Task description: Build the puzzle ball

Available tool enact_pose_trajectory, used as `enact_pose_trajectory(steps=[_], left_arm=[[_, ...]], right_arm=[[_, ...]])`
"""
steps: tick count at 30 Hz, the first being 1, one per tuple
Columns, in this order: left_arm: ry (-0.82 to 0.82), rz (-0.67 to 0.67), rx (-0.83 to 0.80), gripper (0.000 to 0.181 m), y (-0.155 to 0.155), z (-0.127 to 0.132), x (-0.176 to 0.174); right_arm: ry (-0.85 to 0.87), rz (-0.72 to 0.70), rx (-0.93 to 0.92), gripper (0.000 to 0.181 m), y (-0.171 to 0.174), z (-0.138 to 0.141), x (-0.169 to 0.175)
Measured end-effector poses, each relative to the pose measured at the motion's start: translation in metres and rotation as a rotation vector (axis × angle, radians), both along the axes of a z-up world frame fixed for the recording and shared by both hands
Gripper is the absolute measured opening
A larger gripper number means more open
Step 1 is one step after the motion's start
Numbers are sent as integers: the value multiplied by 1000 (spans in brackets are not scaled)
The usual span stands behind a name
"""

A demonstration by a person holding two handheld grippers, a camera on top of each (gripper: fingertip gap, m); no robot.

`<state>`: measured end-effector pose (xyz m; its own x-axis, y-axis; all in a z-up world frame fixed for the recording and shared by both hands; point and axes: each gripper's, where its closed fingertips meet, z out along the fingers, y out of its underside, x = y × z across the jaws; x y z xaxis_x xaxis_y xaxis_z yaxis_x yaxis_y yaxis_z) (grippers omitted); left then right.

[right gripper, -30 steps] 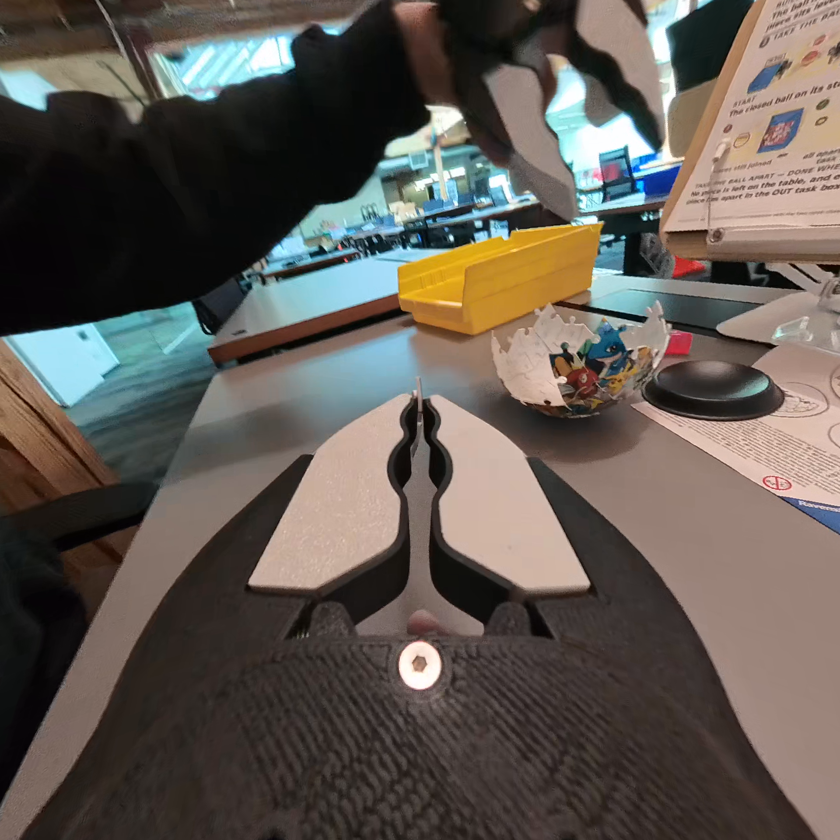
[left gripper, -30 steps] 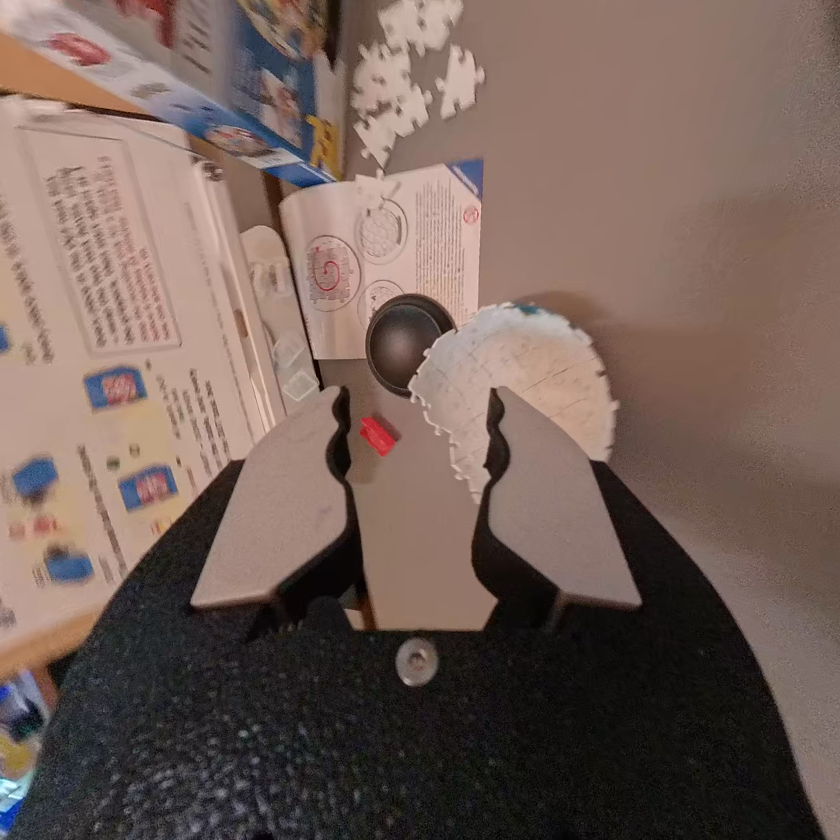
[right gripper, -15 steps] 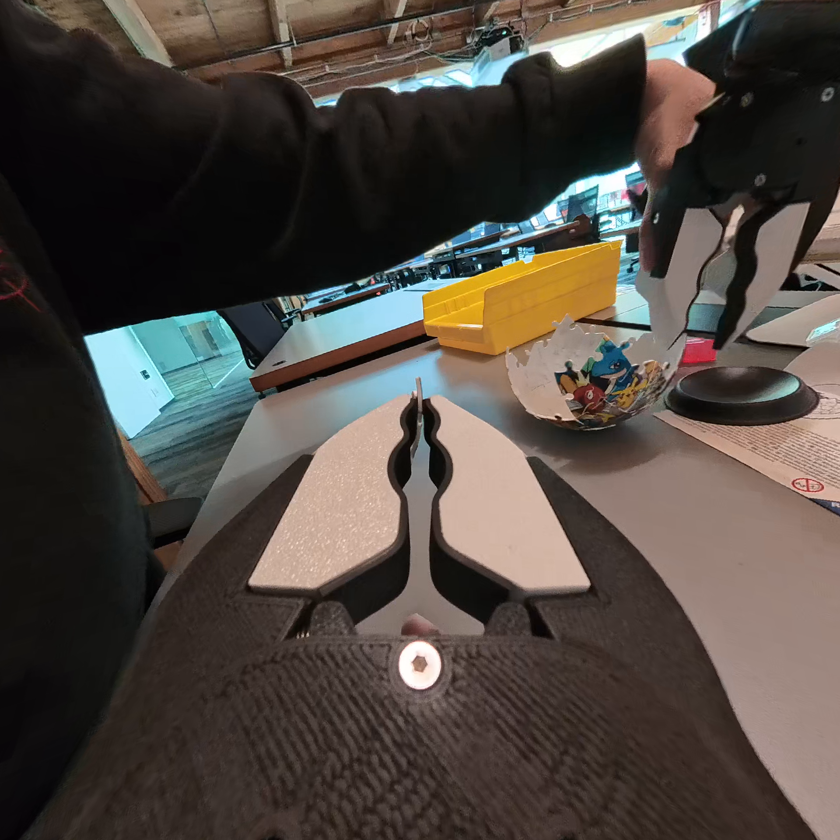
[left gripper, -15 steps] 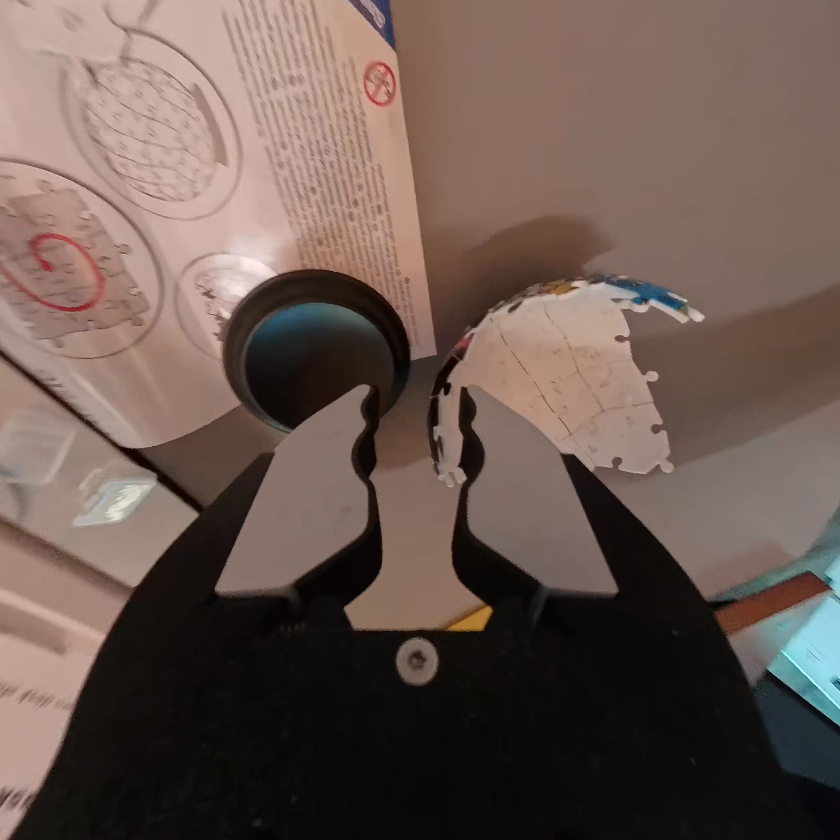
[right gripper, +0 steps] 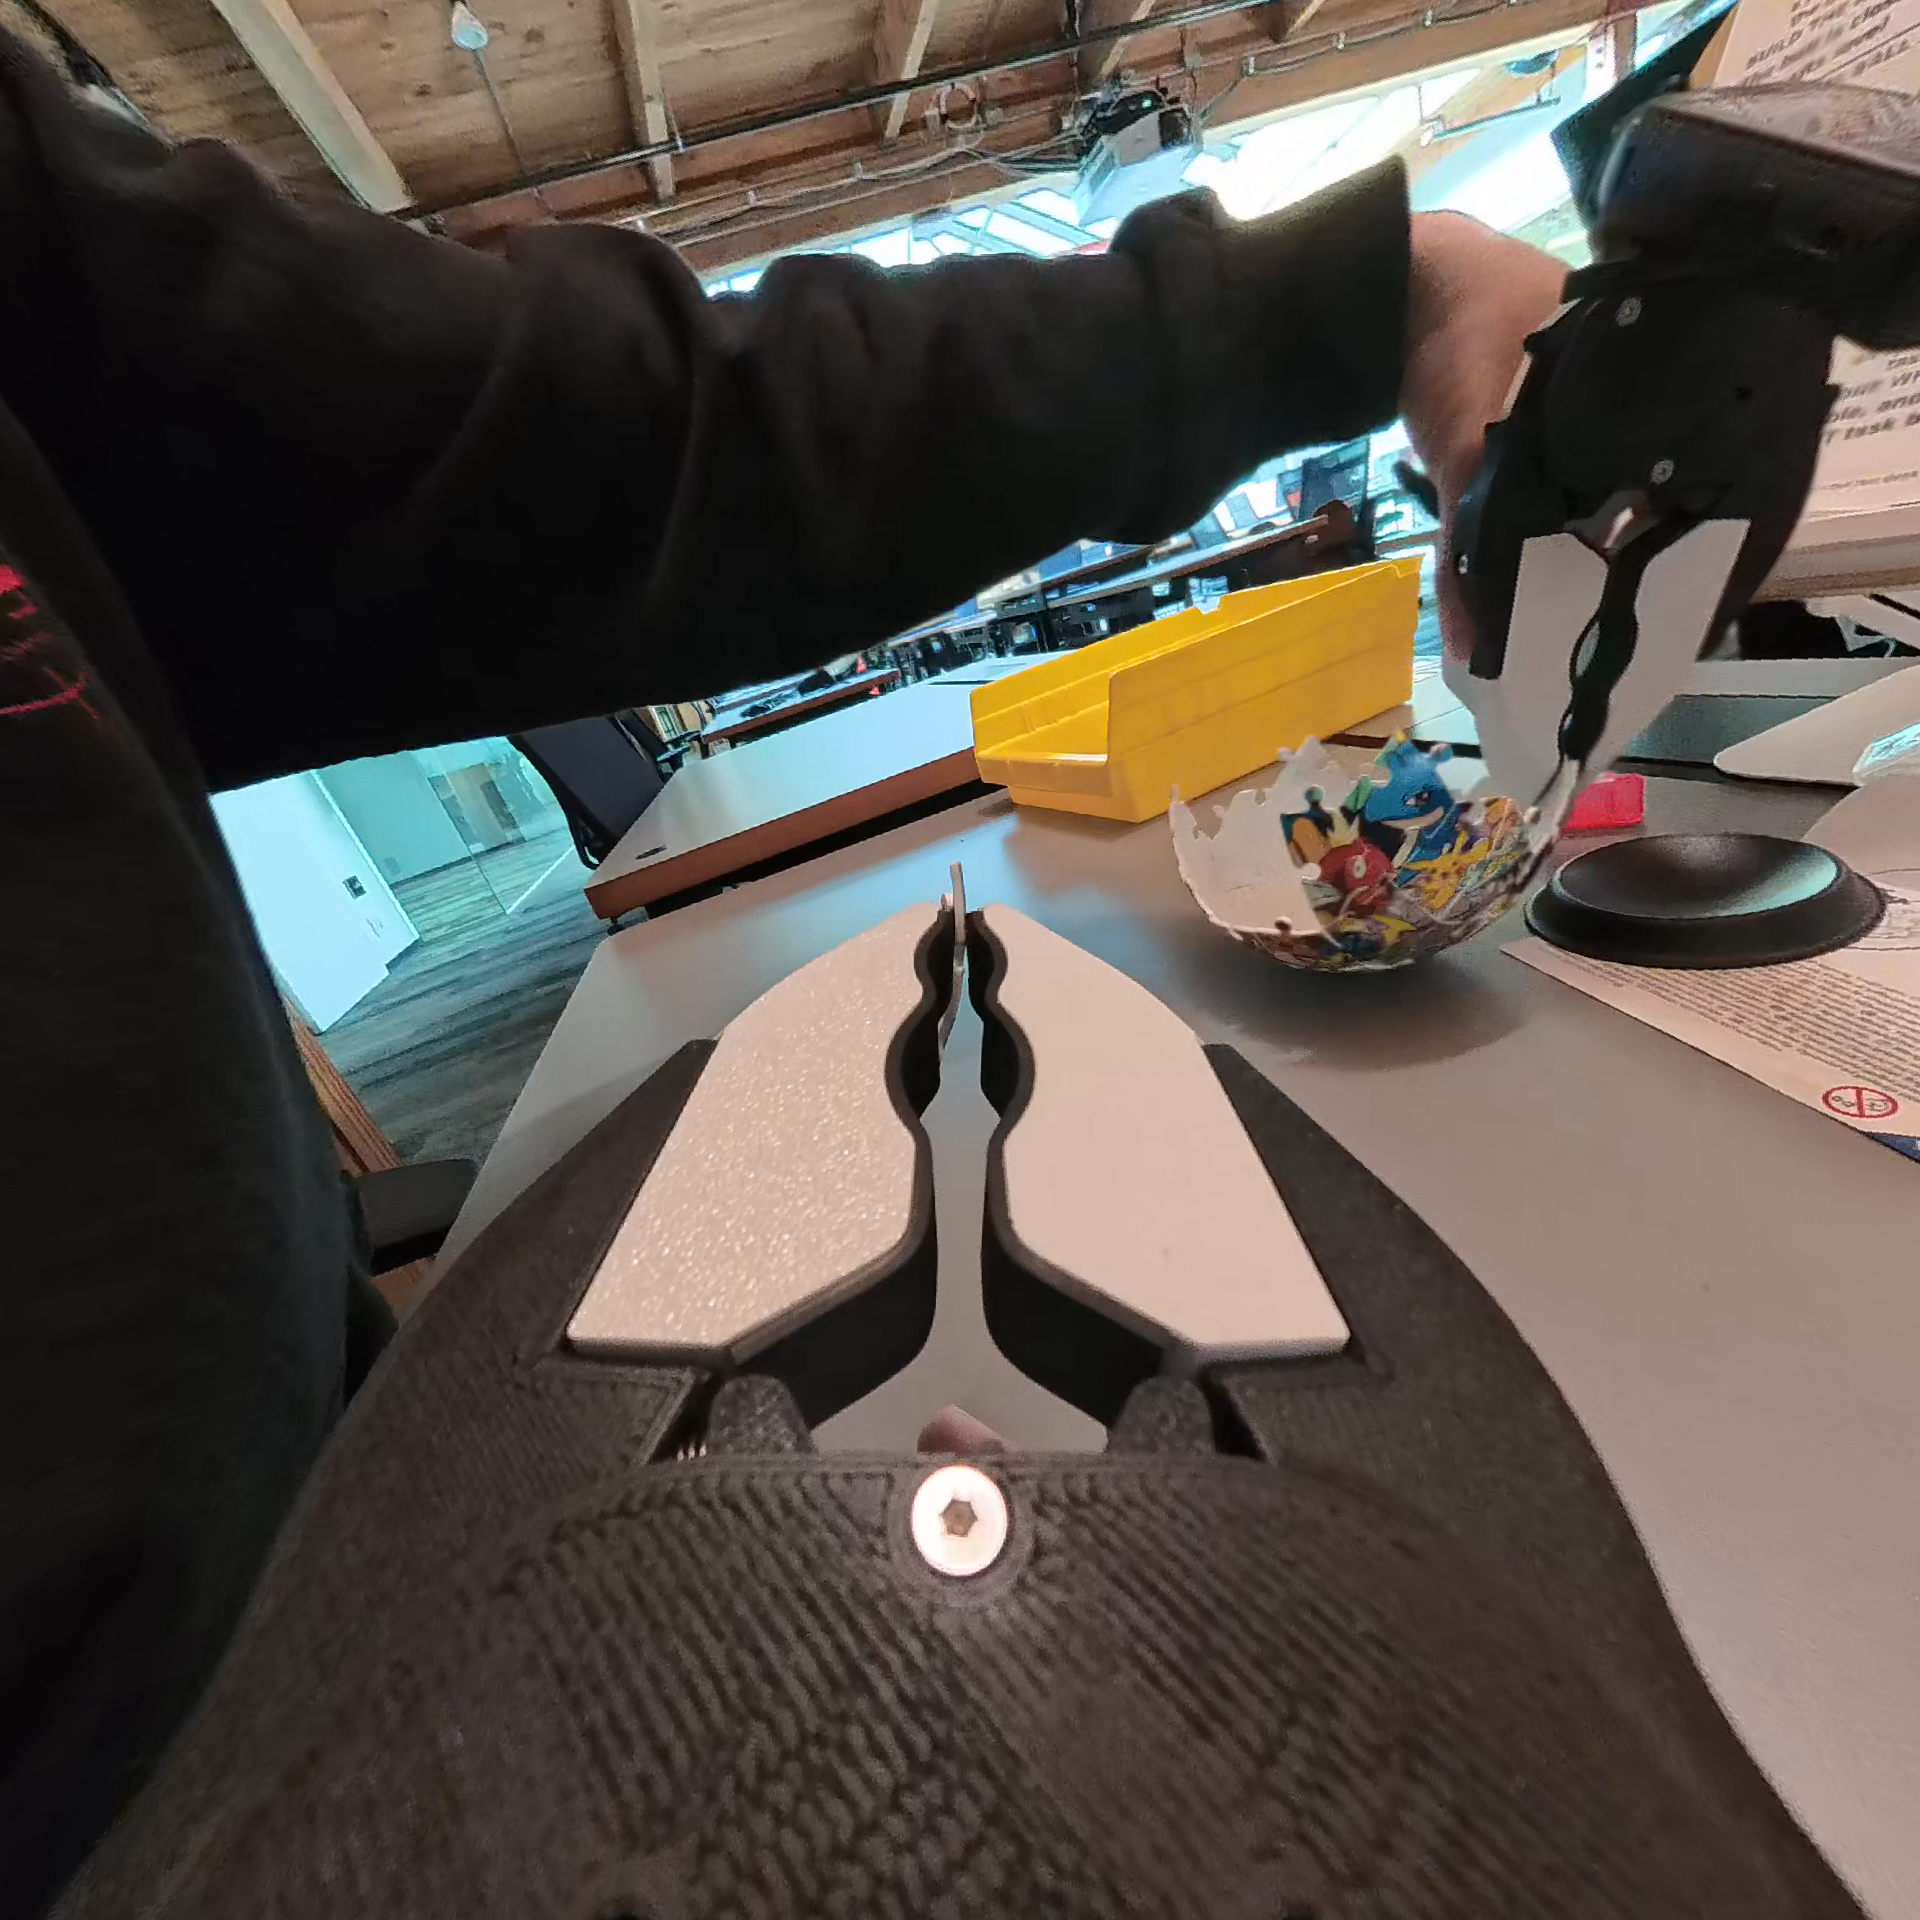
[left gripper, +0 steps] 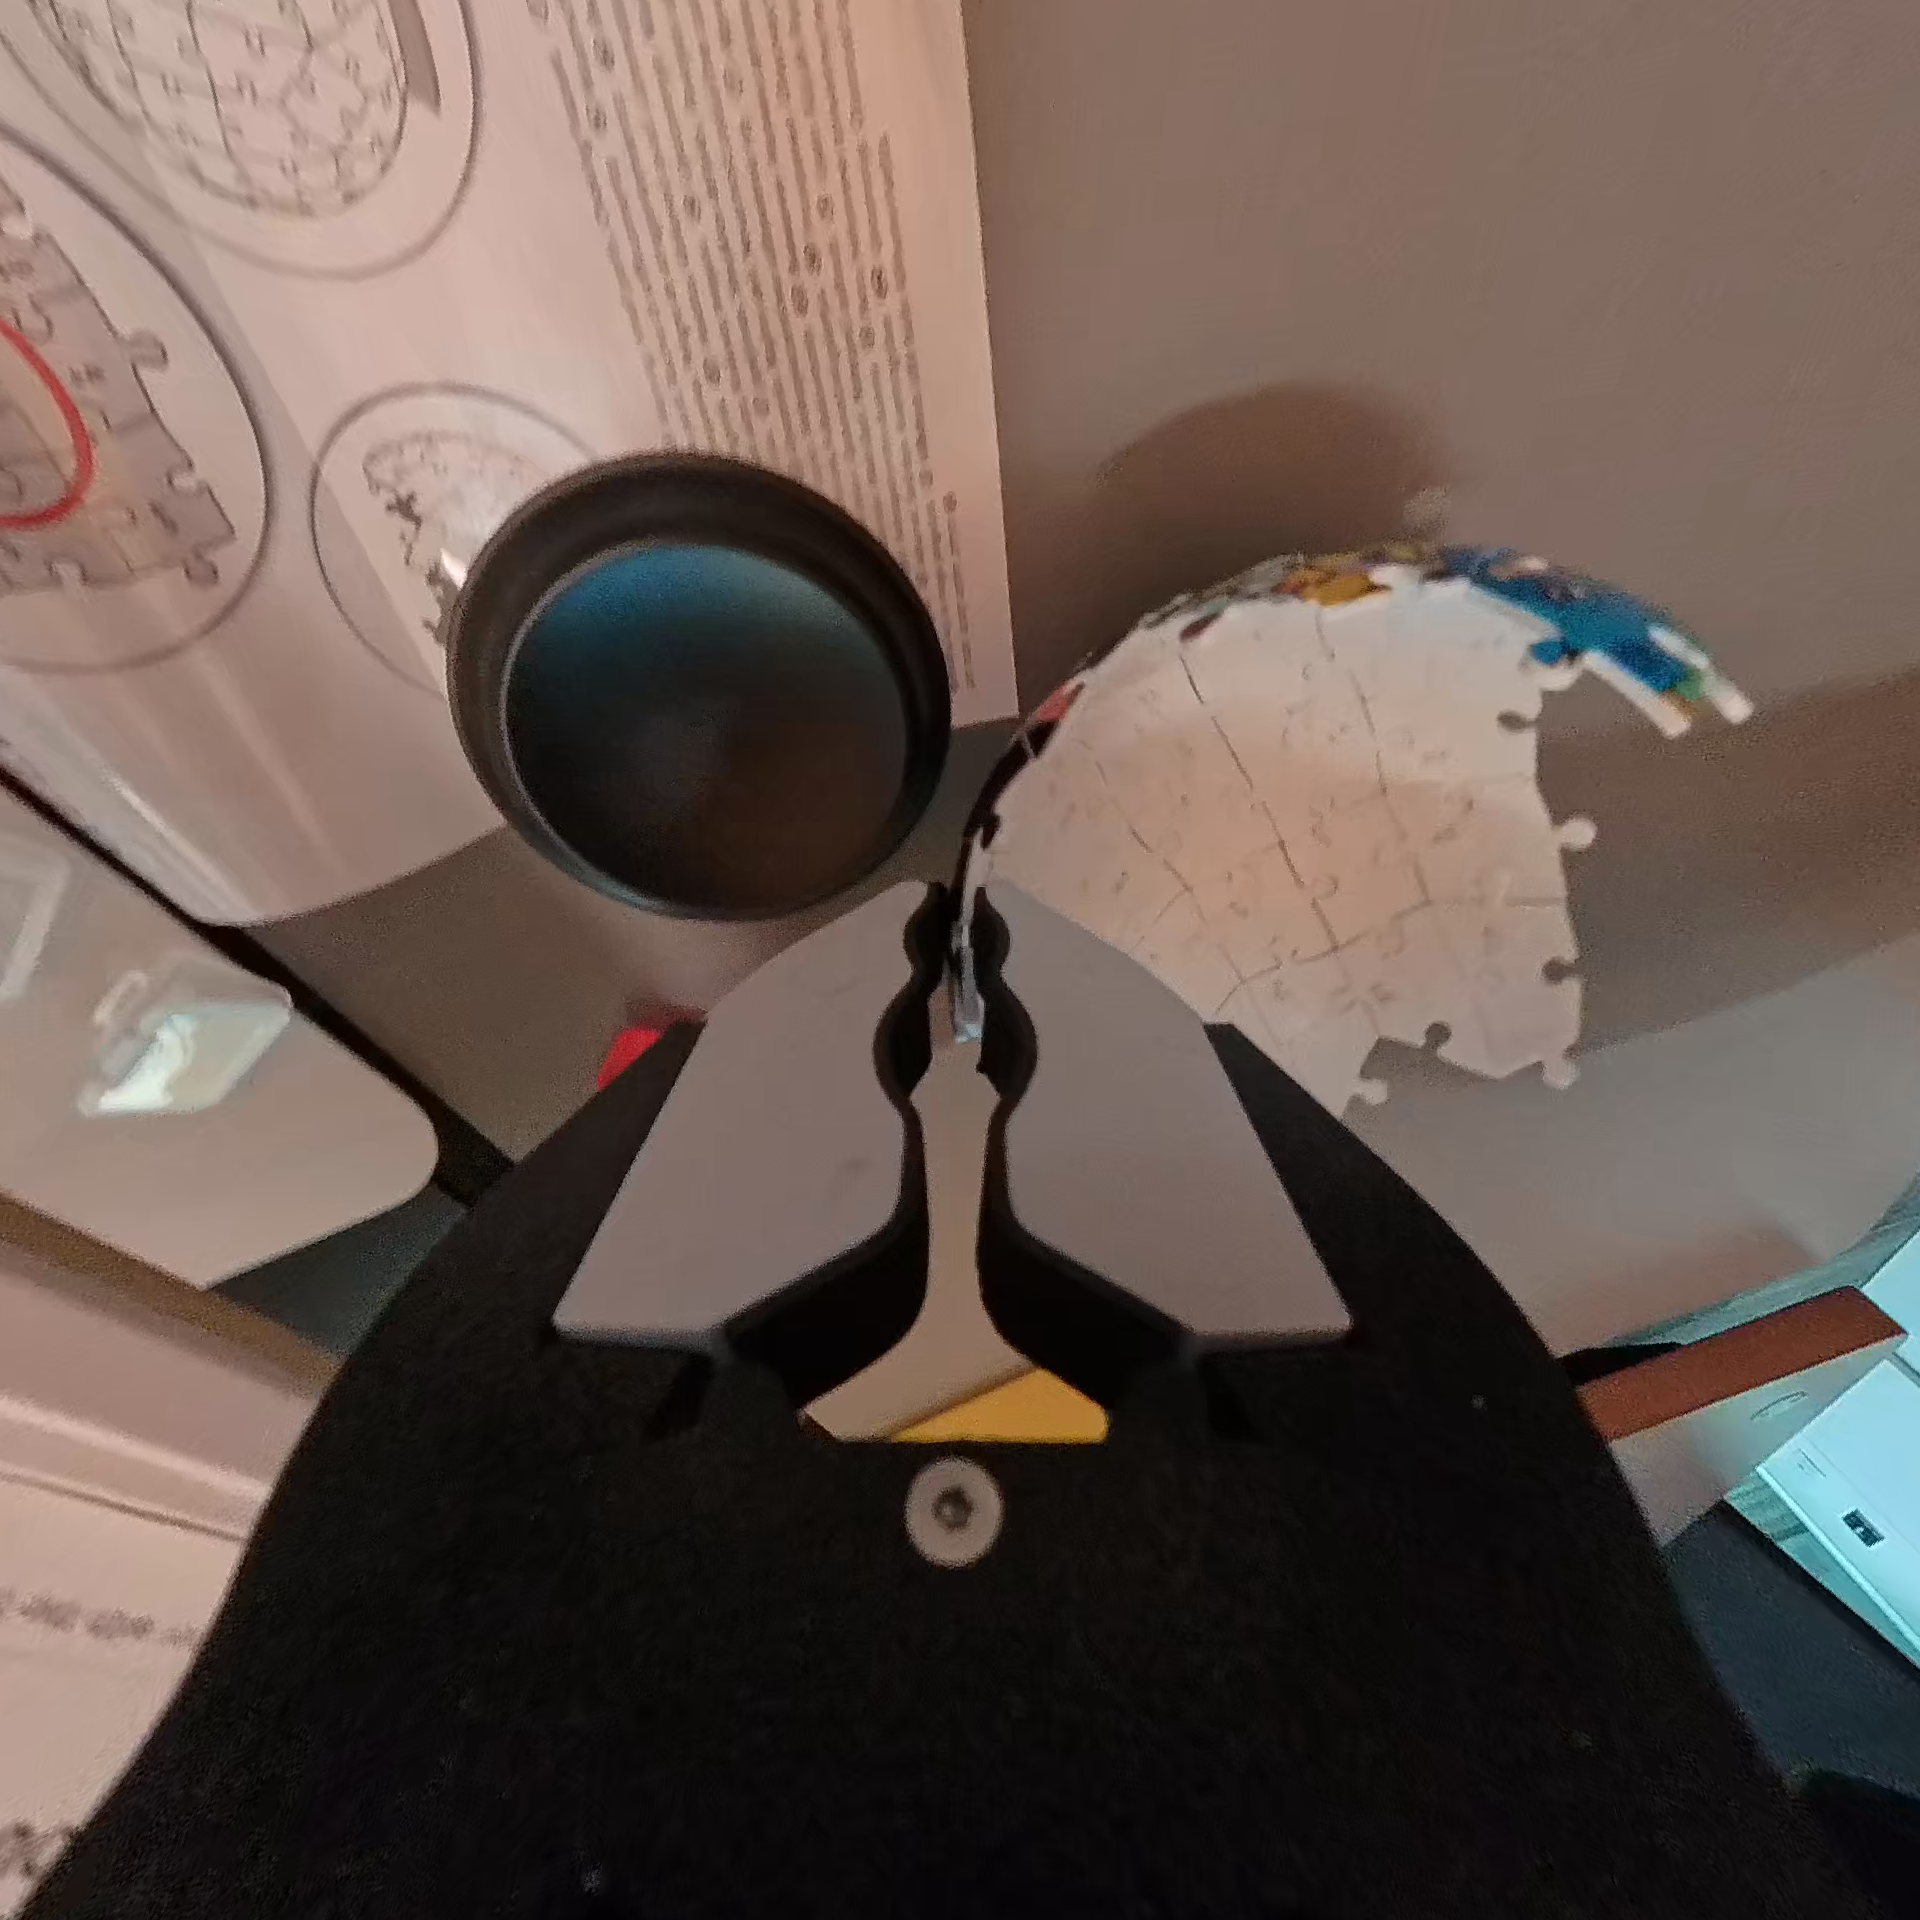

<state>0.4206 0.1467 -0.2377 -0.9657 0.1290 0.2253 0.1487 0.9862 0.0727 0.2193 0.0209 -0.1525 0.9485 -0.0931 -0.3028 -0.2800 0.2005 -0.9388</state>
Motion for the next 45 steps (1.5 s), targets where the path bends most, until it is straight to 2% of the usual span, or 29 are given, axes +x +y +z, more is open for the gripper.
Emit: enact_pose_trajectory(steps=[1,7,16,21,28,34,39,45], left_arm=[[-12,13,10,3,4,1,0],[-59,134,60,6,35,10,-13],[25,401,86,18,76,28,-81],[20,530,70,20,89,28,-100],[34,833,62,20,105,21,-118],[76,1045,3,20,104,19,-134],[93,1101,-35,20,106,20,-139],[131,1110,-39,31,109,19,-149]], right_arm=[[-2,0,-1,2,0,0,0],[-26,1,-9,2,1,0,-3],[-50,-13,-21,2,2,0,-4],[-57,-19,-14,2,1,1,-4],[-84,-24,-11,2,2,2,-6],[-110,-34,-20,2,3,2,-5],[-94,-52,-11,2,2,3,0],[-77,-67,-40,2,5,-1,8]])
